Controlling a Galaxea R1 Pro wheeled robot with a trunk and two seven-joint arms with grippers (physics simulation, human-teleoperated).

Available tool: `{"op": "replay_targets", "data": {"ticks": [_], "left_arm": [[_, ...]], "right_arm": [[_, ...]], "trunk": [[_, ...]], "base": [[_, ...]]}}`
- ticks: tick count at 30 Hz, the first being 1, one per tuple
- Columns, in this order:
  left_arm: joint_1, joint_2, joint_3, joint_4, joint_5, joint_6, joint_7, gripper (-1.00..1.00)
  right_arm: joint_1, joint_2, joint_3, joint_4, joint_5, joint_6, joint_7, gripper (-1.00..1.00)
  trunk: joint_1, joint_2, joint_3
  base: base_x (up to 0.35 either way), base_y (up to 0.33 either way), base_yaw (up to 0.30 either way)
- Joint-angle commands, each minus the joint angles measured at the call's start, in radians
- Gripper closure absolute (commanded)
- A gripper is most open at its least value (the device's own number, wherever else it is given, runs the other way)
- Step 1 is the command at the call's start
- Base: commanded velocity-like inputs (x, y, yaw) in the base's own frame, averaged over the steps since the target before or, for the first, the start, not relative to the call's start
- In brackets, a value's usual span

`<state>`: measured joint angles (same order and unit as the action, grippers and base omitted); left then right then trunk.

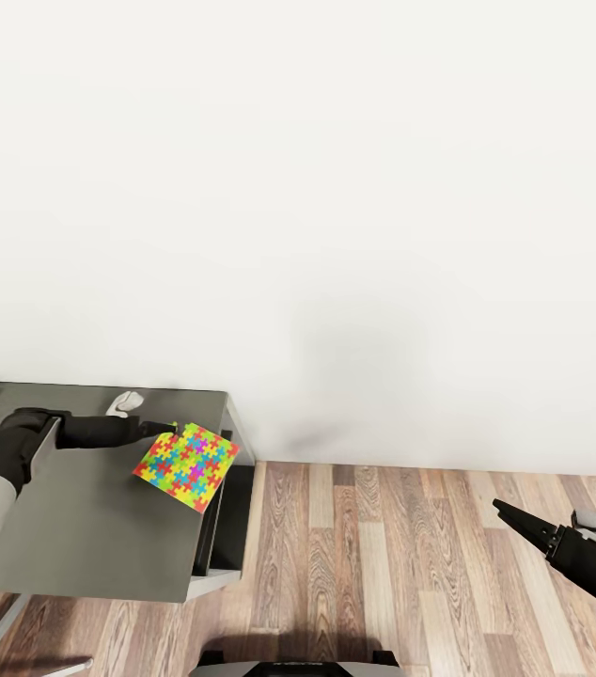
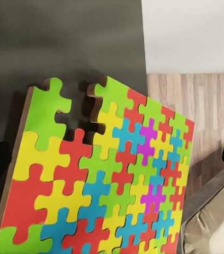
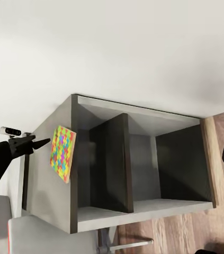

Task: Put all the toys in the child's room - the three board games (two on the bed and one on the table), the two jigsaw puzzles on the table, and the tennis ball on the table - inside the toy box on the table in the child's room.

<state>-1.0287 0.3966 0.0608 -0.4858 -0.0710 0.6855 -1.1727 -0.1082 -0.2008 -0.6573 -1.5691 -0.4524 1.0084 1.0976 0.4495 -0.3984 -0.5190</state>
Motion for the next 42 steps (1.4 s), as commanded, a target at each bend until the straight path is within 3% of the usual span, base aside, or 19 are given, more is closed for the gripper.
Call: {"op": "replay_targets", "data": {"ticks": [1,12,20,21,23,29,36,41,42], "left_arm": [[-0.001,0.0,0.005,-0.001,-0.007,0.009,-0.006,-1.0],[-0.001,0.009,0.007,-0.006,-0.009,0.009,-0.006,-1.0],[-0.002,0.067,0.021,-0.019,0.0,0.01,-0.018,-1.0],[-0.004,0.093,0.023,-0.029,0.002,0.012,-0.038,-1.0],[-0.004,0.108,0.023,-0.041,0.003,0.014,-0.057,-1.0],[-0.005,0.141,0.037,-0.082,0.003,0.026,-0.132,-1.0],[-0.005,0.179,0.083,-0.121,0.003,0.054,-0.23,-1.0],[0.0,0.204,0.097,-0.201,-0.004,0.092,-0.366,-1.0],[0.0,0.204,0.097,-0.201,-0.004,0.092,-0.366,-1.0]], "right_arm": [[-0.001,0.0,-0.001,0.0,0.001,0.004,0.004,-1.0],[-0.001,0.0,-0.001,0.0,0.002,0.002,0.004,-1.0],[-0.001,0.001,-0.001,0.0,0.011,-0.006,0.005,-1.0],[-0.001,0.001,-0.001,0.0,0.013,-0.007,0.005,-1.0],[-0.001,0.001,0.0,0.0,0.014,-0.008,0.005,-1.0],[-0.001,0.001,0.001,0.001,0.016,-0.008,0.003,-1.0],[-0.001,0.003,0.006,0.009,0.017,-0.01,-0.002,-1.0],[-0.001,0.008,0.011,0.027,0.018,-0.014,-0.006,-1.0],[-0.001,0.008,0.011,0.027,0.018,-0.014,-0.006,-1.0]], "trunk": [[0.001,-0.002,-0.001],[0.001,-0.002,-0.001],[0.001,-0.002,-0.001],[0.001,-0.002,-0.001],[0.001,-0.002,-0.001],[0.001,-0.002,-0.001],[0.001,-0.002,-0.001],[0.001,-0.002,-0.001],[0.001,-0.002,-0.001]], "base": [[0.0,0.0,0.0],[0.0,0.0,0.0],[0.0,0.0,0.0],[0.0,0.0,0.0],[0.0,0.0,0.0],[0.0,0.0,0.0],[0.0,0.0,0.0],[0.0,0.0,0.0],[0.0,0.0,0.0]]}}
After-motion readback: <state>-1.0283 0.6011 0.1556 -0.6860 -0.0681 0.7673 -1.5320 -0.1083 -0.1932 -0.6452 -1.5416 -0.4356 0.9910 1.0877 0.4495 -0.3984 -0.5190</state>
